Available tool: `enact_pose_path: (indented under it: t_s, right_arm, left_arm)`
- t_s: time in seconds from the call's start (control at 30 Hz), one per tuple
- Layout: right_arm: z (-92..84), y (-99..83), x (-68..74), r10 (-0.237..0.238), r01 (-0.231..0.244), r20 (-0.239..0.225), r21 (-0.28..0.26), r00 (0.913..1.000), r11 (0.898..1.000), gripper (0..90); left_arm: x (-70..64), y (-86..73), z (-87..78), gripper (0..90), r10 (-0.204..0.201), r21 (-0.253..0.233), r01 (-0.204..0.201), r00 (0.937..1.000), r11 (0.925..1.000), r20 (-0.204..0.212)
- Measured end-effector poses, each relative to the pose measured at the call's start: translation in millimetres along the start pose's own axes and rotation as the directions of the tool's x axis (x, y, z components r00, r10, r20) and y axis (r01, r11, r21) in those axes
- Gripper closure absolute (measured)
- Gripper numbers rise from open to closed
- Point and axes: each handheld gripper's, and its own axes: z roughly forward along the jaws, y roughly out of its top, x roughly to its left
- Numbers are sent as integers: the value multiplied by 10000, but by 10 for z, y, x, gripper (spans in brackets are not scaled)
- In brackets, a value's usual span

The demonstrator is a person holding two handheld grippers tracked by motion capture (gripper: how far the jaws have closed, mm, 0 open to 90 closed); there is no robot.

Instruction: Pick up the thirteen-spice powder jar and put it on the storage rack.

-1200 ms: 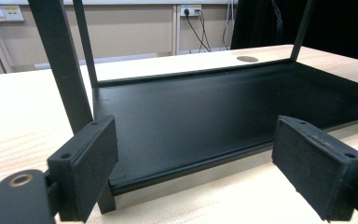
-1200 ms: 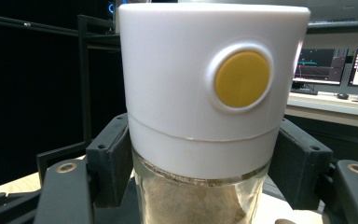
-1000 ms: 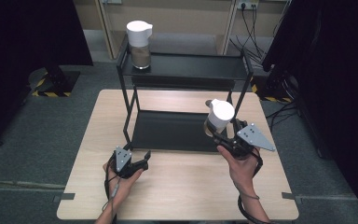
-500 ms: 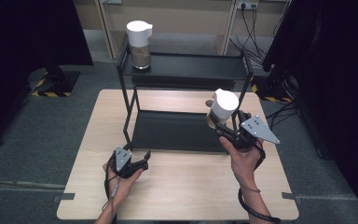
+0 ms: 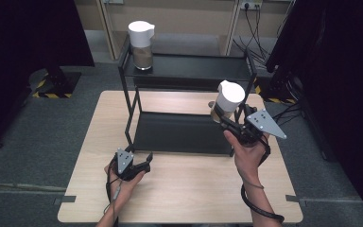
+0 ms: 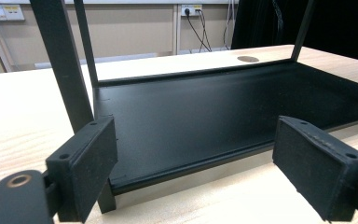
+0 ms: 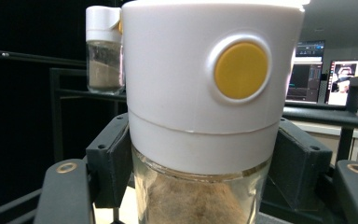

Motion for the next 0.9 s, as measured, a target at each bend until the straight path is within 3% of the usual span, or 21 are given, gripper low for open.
enact_pose_path:
  t_s: [0.9]
  right_arm:
    - [188,308,10,-114,126,303,-407,9995,9991,307]
  left_arm:
    - [-5,2,4,132,-4,7,4,10000,10000,29]
